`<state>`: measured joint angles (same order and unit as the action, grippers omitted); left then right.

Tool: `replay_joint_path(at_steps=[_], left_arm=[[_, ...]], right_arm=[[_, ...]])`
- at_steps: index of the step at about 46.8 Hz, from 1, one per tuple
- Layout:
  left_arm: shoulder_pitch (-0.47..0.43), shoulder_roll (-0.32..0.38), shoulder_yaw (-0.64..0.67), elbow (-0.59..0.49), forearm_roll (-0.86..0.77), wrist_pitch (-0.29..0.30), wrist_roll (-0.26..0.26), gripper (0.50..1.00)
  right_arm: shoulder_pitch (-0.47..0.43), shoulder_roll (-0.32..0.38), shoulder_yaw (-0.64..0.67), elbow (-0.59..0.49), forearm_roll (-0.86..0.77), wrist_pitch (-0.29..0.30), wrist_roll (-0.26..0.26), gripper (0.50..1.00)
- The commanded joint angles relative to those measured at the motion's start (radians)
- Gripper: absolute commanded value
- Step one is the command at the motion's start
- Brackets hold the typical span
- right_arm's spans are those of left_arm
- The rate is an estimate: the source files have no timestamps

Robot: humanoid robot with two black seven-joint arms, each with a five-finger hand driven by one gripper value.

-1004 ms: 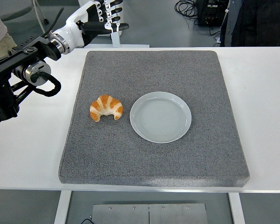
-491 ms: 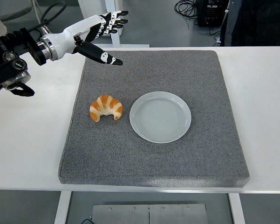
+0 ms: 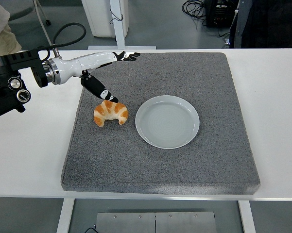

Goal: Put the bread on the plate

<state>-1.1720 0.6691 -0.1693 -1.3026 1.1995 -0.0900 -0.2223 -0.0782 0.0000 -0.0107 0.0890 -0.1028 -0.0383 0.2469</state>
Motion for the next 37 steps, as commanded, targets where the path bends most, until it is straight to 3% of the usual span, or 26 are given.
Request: replay_joint_path(at_steps=[1,19,37], left_arm=[[0.002,0.006,0.022,0.0,0.051,0.015,0.0,1.0],[0.041,-0.005,0.059,0.017,0.172,0.067,-0.002,0.996],[0.107,-0.083,0.063,0.085,0.279,0.118,-0.005,0.993]], right_arm=[[0.0,0.0,0.0,0.0,0.0,0.0,0.0,1.0],[0.0,0.0,0.0,0.0,0.0,0.0,0.0,1.0],[0.0,0.0,0.0,0.0,0.0,0.0,0.0,1.0]])
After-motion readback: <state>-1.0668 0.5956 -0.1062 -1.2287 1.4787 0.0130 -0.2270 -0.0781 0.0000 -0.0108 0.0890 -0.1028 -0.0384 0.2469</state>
